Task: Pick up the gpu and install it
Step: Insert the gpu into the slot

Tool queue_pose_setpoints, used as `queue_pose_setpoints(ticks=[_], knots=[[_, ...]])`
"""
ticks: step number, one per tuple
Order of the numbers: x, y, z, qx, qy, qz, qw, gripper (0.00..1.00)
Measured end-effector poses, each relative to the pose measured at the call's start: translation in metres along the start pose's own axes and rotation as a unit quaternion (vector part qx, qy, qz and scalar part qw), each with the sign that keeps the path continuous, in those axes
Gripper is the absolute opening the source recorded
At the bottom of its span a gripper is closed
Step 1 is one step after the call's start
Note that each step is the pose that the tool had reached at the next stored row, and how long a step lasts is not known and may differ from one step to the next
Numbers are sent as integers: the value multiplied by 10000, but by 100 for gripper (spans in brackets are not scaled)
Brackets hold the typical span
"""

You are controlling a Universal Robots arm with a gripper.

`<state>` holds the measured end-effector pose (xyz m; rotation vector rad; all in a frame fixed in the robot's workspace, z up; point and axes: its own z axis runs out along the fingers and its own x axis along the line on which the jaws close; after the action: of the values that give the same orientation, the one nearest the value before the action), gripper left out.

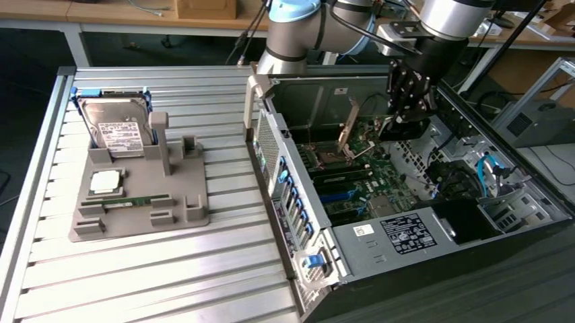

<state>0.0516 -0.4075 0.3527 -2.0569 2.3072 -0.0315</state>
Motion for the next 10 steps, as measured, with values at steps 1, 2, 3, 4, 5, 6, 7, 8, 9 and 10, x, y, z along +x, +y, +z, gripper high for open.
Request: queue_pose_setpoints(ticks=[1,2,3,4,5,6,7,8,9,10], knots=[[0,0,1,-1,-1,-20,10000,27],[0,0,1,-1,-1,-32,10000,27],[0,0,1,-1,-2,-47,10000,27],[0,0,2,-2,-3,-61,10000,27],[0,0,2,-2,-4,-75,10000,27],[0,0,3,-2,-4,-89,10000,27],[0,0,3,-2,-5,-103,9999,27],[0,0,3,-3,-5,-116,9999,27],[0,0,4,-3,-6,-133,9999,27],[0,0,5,-4,-7,-147,9999,27]])
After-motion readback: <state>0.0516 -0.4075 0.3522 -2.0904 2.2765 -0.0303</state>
